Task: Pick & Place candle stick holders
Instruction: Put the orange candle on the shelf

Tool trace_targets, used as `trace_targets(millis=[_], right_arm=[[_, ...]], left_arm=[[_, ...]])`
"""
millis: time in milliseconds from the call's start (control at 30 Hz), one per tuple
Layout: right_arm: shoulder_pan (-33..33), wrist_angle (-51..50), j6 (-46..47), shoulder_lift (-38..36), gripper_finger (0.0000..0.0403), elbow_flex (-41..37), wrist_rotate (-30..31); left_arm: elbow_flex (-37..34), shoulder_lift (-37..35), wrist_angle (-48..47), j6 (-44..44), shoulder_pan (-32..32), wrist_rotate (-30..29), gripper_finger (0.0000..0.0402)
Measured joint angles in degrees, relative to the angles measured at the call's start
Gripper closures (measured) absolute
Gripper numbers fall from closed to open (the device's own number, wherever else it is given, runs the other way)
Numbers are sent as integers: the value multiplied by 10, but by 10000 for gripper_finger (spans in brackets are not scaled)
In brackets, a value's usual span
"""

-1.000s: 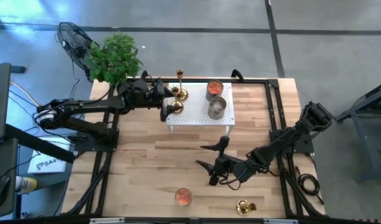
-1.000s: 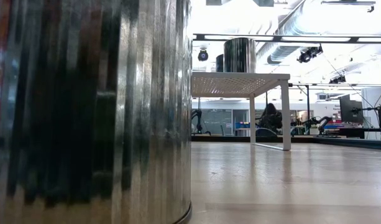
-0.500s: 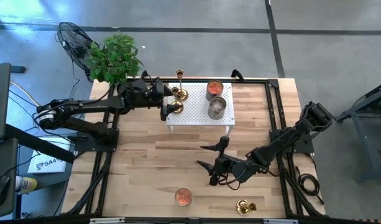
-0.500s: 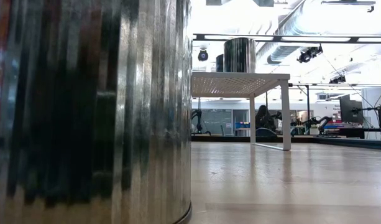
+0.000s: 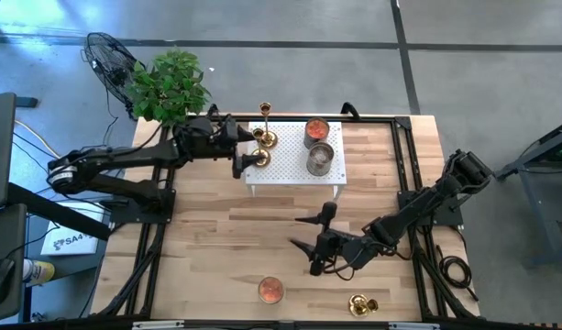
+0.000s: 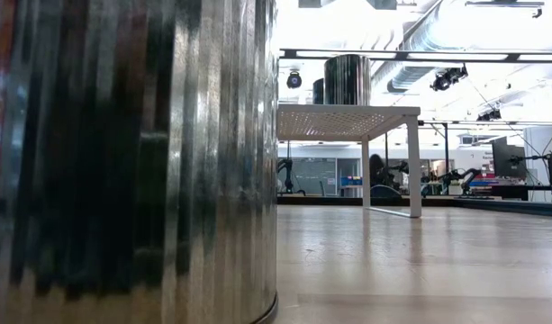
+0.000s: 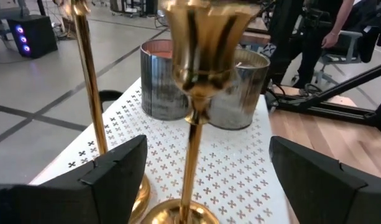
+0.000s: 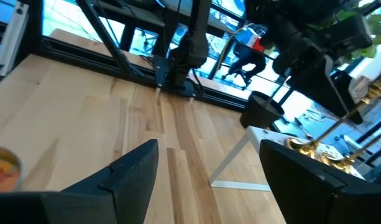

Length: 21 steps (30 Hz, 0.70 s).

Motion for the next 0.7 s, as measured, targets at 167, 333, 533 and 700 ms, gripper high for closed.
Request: trace_targets(millis=[167,333,533,700], right_arm=[[0,-2,-1,0,128,0,-1],[0,-5,-1,0,128,0,2],[0,-6,-1,0,128,0,2],[0,-6,-1,0,128,0,2]], left_arm=[[0,-48,-78,-1,-6,5,69],[0,-85,-111,28,-51,-14,69],[0,-107,-138,39,-135,-13,69],[0,-107,-166,38,-195,-23,69]])
